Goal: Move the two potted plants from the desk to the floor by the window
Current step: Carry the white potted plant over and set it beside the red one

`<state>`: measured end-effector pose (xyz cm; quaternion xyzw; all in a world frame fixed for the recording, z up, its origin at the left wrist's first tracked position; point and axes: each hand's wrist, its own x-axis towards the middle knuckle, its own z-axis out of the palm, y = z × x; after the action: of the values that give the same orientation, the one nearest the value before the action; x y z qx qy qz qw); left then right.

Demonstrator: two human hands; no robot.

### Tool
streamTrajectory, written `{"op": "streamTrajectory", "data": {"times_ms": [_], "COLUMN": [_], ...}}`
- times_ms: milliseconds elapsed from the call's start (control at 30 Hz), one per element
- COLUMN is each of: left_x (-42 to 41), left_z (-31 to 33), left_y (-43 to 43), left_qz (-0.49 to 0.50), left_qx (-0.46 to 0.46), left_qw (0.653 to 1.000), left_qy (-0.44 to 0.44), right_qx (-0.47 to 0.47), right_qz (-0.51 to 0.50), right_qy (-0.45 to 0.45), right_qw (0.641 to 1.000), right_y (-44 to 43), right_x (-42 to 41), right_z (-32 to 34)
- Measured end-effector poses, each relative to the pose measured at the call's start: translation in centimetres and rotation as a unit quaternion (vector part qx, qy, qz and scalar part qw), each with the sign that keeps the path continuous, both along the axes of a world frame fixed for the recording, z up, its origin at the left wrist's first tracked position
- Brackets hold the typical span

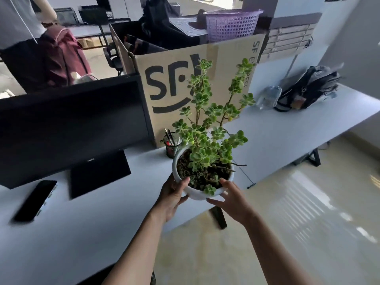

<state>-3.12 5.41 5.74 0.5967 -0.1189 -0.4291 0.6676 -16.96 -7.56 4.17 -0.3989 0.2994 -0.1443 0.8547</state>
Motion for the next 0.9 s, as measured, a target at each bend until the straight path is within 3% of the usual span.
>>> {"op": "streamTrajectory", "data": {"times_ms": [167, 300, 900], "left_x": [-2.7, -5.5, -20.2], "left_z": [0.1, 0.2, -0.1], "left_y": [-3.5, -6.4, -18.6], "left_qz": [-0.031, -0.068, -0.234], "left_qx": [0.010, 0.010, 0.028], "left_qw": [0.999, 0.998, 0.972], "left_qy": [0.007, 0.016, 0.005], "right_qx": [-0.081, -0.008, -0.020], "right_qz": [-0.015, -0.087, -0.206], "right_qy": [0.037, 0.006, 0.034], "right_qw": [0.996, 0.996, 0.978], "right_y": [-2.4, -4.2, -11.7], "right_x": [-3.6, -7.2, -24.6], "right_z": [0.4, 0.7, 1.2]}}
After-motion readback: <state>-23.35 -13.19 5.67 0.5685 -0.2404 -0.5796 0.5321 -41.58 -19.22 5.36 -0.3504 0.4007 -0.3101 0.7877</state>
